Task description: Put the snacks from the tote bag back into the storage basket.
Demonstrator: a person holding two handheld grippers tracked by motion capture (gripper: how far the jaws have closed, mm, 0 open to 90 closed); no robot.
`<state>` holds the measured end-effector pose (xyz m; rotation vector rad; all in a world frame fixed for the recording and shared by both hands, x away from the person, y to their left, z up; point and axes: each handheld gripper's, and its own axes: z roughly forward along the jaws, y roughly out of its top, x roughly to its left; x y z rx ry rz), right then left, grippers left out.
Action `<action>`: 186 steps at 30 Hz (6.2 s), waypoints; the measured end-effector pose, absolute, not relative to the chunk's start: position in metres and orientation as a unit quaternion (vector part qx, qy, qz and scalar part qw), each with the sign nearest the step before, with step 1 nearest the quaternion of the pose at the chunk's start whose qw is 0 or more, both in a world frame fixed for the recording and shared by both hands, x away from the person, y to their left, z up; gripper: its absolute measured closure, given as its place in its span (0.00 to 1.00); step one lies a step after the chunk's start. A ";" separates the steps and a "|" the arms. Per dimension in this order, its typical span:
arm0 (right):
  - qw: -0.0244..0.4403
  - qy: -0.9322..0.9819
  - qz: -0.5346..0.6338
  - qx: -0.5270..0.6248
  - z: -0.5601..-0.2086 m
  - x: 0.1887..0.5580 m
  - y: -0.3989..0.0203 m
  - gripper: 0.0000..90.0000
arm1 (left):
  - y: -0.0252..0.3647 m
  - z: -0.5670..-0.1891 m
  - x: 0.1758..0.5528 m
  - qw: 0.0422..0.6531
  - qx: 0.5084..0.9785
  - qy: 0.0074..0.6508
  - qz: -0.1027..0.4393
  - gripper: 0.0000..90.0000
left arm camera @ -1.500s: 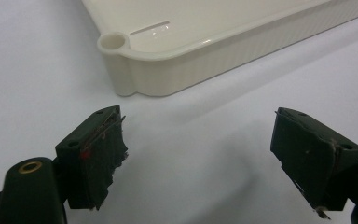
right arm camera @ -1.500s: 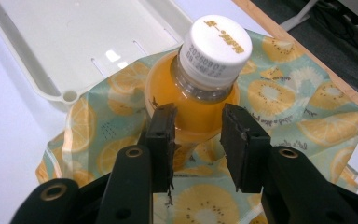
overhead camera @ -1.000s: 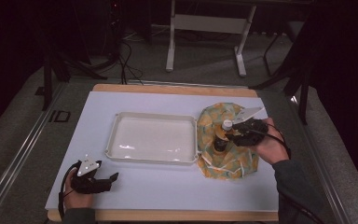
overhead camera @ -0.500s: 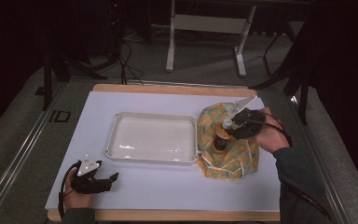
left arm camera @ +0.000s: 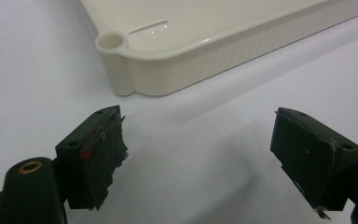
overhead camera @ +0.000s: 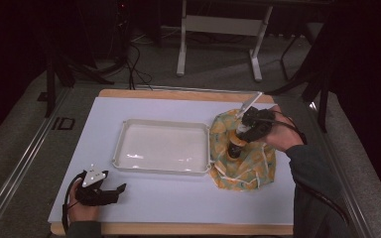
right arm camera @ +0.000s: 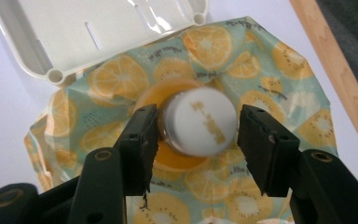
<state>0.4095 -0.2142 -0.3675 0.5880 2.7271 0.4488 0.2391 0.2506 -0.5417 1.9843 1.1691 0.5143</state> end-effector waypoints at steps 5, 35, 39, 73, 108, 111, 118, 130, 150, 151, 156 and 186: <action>0.120 0.961 0.141 0.204 -0.366 0.418 -0.207 0.58 | 0.251 -0.542 0.239 0.381 0.778 0.458 0.201 0.20; 0.090 0.967 0.061 0.232 -0.357 0.427 -0.210 0.65 | 0.251 -0.542 0.239 0.382 0.778 0.456 0.202 0.20; 0.089 0.967 0.065 0.230 -0.357 0.426 -0.209 0.65 | 0.251 -0.542 0.239 0.382 0.778 0.456 0.202 0.20; 0.105 0.966 0.069 0.226 -0.331 0.422 -0.204 0.66 | 0.251 -0.542 0.239 0.384 0.777 0.456 0.202 0.20; 0.154 0.960 0.100 0.211 -0.302 0.418 -0.193 0.66 | 0.251 -0.542 0.239 0.384 0.777 0.456 0.202 0.20; 0.154 0.960 0.103 0.209 -0.302 0.418 -0.190 0.66 | 0.251 -0.542 0.239 0.384 0.777 0.456 0.202 0.20; 0.160 0.959 0.114 0.203 -0.299 0.418 -0.184 0.66 | 0.251 -0.542 0.239 0.385 0.777 0.456 0.201 0.20; 0.167 0.960 0.120 0.192 -0.295 0.417 -0.174 0.66 | 0.251 -0.541 0.239 0.386 0.777 0.456 0.201 0.20; 0.173 0.961 0.131 0.172 -0.289 0.409 -0.150 0.66 | 0.251 -0.541 0.238 0.387 0.777 0.455 0.201 0.20; 0.175 0.961 0.130 0.168 -0.289 0.408 -0.148 0.65 | 0.251 -0.541 0.238 0.387 0.776 0.455 0.201 0.20; 0.177 0.961 0.130 0.166 -0.286 0.405 -0.140 0.65 | 0.252 -0.541 0.238 0.388 0.776 0.455 0.202 0.20; 0.171 0.960 0.138 0.173 -0.293 0.396 -0.109 0.65 | 0.252 -0.541 0.238 0.388 0.776 0.456 0.200 0.20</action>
